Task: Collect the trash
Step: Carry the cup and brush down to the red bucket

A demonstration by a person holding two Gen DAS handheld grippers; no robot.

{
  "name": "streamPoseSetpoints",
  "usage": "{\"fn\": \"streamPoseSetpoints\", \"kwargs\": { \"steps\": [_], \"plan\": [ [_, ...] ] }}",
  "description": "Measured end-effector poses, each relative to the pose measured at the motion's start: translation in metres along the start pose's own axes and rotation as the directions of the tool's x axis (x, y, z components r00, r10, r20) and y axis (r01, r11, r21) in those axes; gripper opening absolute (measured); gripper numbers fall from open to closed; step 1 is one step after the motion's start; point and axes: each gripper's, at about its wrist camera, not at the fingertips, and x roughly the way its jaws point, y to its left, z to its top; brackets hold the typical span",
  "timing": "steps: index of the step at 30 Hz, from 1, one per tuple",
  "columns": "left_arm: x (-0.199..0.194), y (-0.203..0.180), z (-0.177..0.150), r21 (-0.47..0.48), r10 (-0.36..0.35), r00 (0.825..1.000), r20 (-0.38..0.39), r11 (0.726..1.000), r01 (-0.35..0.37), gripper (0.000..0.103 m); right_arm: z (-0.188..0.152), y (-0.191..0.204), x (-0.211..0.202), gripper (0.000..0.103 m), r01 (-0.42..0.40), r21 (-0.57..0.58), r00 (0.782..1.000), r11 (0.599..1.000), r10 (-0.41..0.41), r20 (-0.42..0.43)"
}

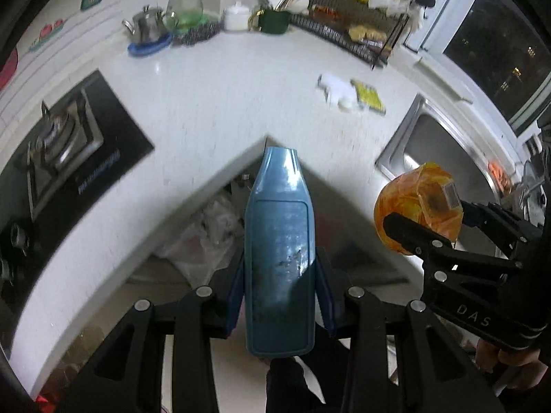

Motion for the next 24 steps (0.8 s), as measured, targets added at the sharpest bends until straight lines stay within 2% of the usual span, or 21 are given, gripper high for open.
{"fn": "streamPoseSetpoints", "kwargs": {
  "steps": [9,14,21,24],
  "plan": [
    [0.07,0.016,-0.053,-0.034,-0.01,0.996,-0.094,0.999,0.006,0.035,-0.052,0.012,0.071,0.063,-0.042,-0.022,0.994,0.999,0.04,-0.107],
    [0.134,0.025,-0.082,-0.046,-0.015,0.991,-0.135,0.999,0.009,0.035,-0.078,0.008,0.124,0.063,-0.048,-0.03,0.99,0.998,0.044,-0.134],
    [0.229,0.038,-0.122,-0.046,-0.039,0.98,-0.193,0.998,0.031,0.035,-0.122,0.002,0.218,0.063,-0.059,-0.058,0.978,0.997,0.046,-0.205],
    [0.268,0.046,-0.138,-0.059,-0.051,0.975,-0.217,0.997,0.039,0.035,-0.14,-0.004,0.256,0.063,-0.043,-0.078,0.973,0.996,0.024,-0.229]
  ]
}}
